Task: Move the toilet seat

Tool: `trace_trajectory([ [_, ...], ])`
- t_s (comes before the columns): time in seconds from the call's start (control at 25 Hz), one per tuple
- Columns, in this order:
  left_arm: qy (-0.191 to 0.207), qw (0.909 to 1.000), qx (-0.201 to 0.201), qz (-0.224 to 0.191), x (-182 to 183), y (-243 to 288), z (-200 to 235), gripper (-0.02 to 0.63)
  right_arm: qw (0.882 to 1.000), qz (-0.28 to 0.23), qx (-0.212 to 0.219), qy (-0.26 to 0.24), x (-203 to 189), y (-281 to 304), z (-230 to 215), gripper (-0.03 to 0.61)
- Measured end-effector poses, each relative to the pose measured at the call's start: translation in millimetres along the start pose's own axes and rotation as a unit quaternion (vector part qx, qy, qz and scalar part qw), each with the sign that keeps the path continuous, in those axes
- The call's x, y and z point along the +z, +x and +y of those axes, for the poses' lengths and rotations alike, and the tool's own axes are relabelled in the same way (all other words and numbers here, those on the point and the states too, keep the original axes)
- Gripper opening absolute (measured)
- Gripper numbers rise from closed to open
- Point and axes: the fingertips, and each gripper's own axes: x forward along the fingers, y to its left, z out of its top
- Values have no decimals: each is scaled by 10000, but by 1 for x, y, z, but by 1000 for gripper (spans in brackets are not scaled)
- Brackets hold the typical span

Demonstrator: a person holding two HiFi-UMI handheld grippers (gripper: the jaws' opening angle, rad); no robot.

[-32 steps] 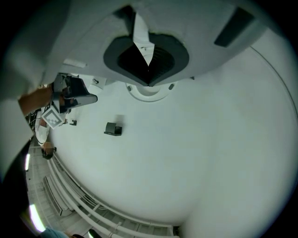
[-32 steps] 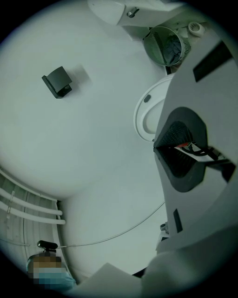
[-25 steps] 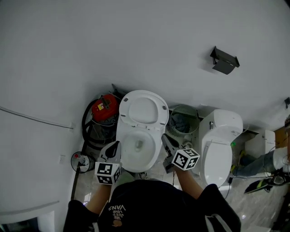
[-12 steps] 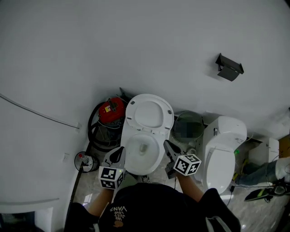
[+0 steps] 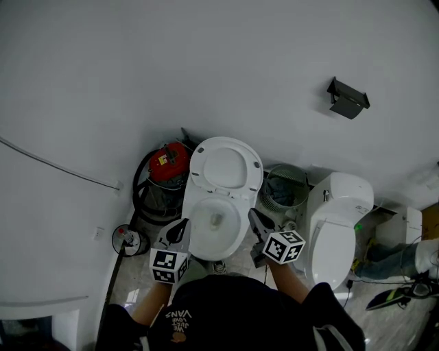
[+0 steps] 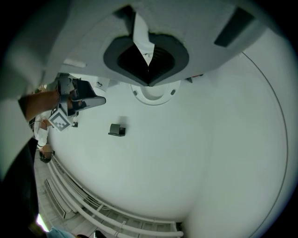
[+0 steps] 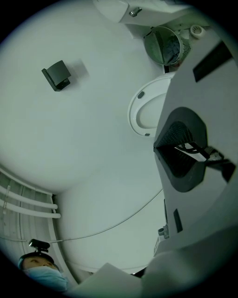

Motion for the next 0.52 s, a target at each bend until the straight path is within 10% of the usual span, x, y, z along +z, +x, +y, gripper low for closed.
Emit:
trace_trajectory([
  [0.52,-118,9999,-15,-95,1,-1,2,9,10000,29,-24,14,-3,-1,-2,-2],
])
